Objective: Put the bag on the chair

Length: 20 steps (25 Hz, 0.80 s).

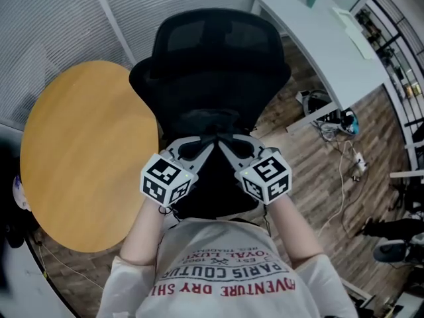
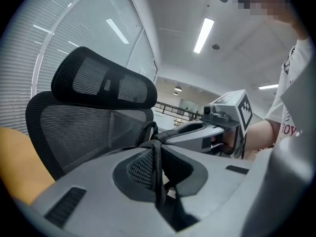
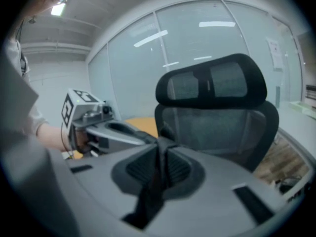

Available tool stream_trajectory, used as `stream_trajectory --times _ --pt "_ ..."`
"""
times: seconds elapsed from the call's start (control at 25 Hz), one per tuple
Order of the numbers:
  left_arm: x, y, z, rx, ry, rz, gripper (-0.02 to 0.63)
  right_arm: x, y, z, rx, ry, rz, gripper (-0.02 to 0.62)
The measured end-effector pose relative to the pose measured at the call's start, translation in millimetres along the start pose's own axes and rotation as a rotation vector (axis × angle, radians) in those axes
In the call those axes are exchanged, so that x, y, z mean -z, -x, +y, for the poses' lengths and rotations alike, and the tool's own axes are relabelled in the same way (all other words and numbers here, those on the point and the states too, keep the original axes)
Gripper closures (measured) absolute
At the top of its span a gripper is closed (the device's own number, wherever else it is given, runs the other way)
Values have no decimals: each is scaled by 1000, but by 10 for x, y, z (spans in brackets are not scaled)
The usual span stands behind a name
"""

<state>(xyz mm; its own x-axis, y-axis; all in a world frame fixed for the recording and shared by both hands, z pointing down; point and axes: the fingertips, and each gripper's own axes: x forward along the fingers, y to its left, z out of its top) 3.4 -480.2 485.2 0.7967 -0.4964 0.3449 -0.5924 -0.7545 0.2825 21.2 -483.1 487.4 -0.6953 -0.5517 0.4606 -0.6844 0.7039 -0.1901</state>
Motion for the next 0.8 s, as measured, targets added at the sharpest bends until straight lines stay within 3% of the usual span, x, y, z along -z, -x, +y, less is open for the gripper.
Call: stream_trajectory --times 0.32,0.8 --pt "471 -268 177 -11 89 86 549 446 -272 -199 -9 -69 92 537" --pt "686 -485 292 29 112 67 549 634 -432 -430 7 -104 111 537"
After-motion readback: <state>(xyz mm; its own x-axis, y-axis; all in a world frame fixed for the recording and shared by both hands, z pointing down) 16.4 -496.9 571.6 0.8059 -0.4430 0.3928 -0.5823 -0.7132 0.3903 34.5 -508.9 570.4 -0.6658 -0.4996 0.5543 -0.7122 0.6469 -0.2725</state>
